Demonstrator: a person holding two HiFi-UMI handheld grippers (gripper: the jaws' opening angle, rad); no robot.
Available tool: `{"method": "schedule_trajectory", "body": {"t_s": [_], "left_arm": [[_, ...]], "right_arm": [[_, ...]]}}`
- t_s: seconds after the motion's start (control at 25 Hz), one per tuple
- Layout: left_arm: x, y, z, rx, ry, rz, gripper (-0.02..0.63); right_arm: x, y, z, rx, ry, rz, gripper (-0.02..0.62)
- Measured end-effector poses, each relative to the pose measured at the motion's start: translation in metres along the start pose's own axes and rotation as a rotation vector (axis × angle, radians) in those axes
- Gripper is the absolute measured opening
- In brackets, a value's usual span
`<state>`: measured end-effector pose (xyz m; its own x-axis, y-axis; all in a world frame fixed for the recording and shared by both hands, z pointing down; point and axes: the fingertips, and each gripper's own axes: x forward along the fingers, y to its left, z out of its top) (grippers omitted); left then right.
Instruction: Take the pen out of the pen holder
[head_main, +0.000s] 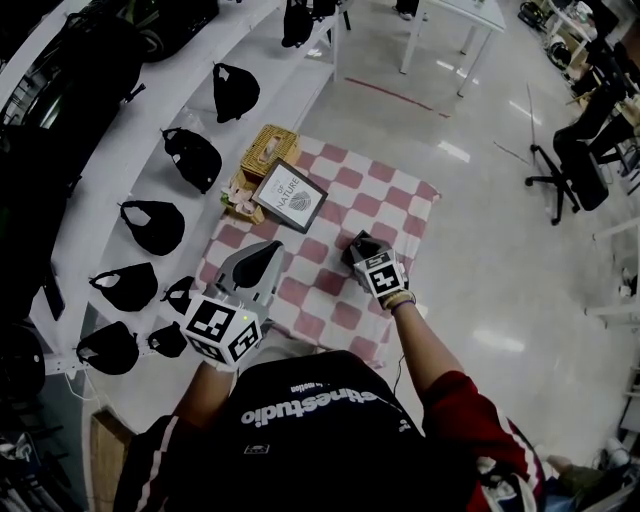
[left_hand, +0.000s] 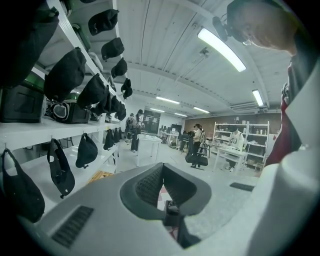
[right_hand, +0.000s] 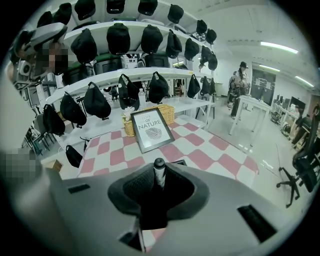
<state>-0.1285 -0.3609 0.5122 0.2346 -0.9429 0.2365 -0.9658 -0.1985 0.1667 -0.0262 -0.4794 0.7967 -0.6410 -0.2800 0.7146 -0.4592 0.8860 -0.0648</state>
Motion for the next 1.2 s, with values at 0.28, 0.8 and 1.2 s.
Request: {"method": "schedule_trajectory", "body": {"t_s": [0.28,0.8,1.2], "left_arm": [[-0.004,-0.001,0.002,0.006,-0.012,-0.006,0.005],[-0.021,-0.003,0.014,0.007,-0.059,-0.053,0.006],[-0.035,-0.004,0.037,0.015,-0.089,-0.120,0.005]], "right_arm": [[-0.007,-0.004,0.001,0.026,-0.021,-0.016,0.072],[-0.045,-0.006,0.019,0.074,-0.090,-0.090,0.072],[-0.092,0.002,0.051,0.101,-0.161,-0.166,0.072]]}}
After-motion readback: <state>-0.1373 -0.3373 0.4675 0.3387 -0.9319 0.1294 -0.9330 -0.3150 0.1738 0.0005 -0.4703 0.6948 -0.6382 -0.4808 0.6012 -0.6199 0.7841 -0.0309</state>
